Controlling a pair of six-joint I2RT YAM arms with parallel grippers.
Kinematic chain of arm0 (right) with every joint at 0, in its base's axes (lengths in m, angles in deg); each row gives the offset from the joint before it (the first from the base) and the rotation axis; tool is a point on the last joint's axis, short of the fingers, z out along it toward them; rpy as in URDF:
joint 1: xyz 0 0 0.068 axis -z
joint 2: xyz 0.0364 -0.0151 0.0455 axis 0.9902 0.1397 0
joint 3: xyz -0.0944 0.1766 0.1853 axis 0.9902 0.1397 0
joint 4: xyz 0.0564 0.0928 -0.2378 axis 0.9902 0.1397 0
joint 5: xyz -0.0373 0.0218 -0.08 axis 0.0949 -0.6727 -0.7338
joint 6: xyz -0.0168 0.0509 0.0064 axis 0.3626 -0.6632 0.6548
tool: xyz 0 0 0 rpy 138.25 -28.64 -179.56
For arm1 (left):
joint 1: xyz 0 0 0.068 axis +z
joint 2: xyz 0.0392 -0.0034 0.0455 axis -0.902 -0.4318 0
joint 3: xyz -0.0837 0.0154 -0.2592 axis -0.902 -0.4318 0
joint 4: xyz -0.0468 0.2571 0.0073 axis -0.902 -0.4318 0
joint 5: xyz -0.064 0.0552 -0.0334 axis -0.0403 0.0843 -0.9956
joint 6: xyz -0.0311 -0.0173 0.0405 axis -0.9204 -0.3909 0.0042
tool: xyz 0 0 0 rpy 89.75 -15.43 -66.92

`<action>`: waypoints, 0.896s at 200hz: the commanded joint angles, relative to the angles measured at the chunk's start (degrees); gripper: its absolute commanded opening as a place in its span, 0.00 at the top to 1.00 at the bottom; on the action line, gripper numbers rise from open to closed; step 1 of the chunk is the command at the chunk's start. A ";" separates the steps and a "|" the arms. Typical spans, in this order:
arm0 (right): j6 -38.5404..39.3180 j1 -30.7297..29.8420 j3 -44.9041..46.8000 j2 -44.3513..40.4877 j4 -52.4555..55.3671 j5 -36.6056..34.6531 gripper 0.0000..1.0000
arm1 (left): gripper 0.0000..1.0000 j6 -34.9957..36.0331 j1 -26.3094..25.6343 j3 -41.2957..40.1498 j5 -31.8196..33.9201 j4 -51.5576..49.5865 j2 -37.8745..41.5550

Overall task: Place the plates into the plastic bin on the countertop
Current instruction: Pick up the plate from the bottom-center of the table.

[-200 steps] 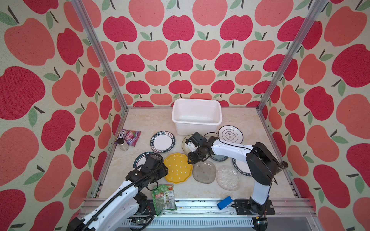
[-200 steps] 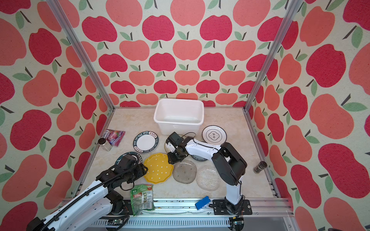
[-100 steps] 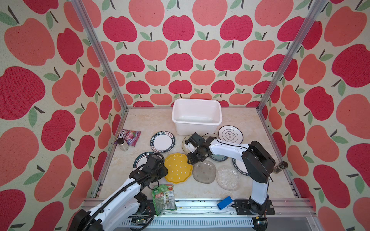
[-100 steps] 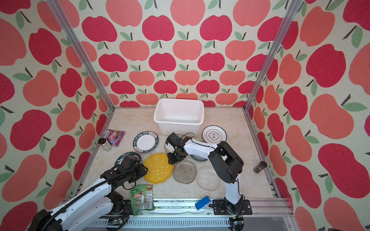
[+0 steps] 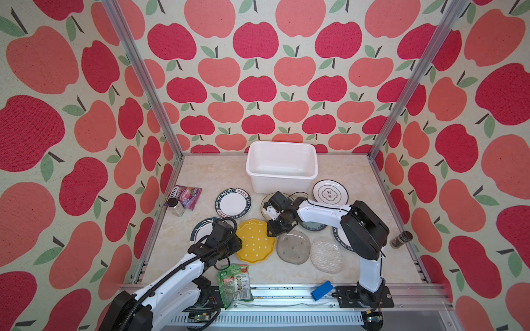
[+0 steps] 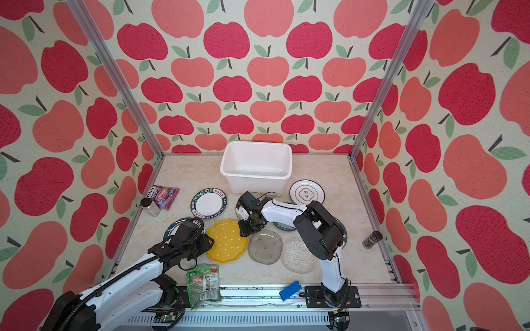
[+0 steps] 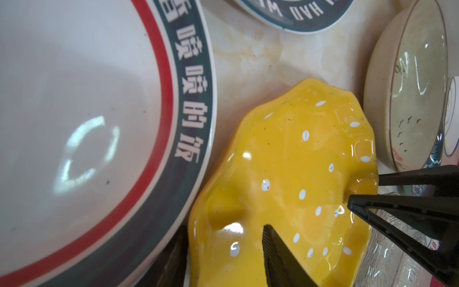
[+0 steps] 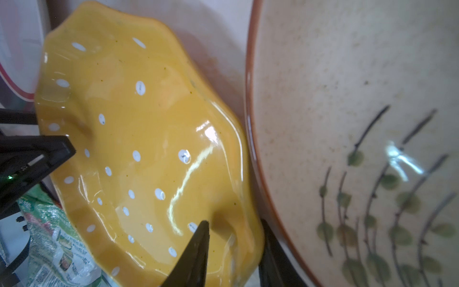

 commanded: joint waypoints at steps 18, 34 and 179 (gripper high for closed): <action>-1.87 -0.27 -0.08 0.56 -3.84 6.94 0.66 | 0.49 2.14 0.83 -1.79 -2.31 3.32 -3.94; -2.10 -0.29 0.41 -0.38 -4.54 7.59 0.72 | 0.49 2.40 0.83 -1.83 -3.09 4.81 -5.29; -4.43 -1.17 4.10 -10.07 -12.18 16.98 0.58 | 0.48 3.12 -4.35 -0.03 -4.17 7.01 0.39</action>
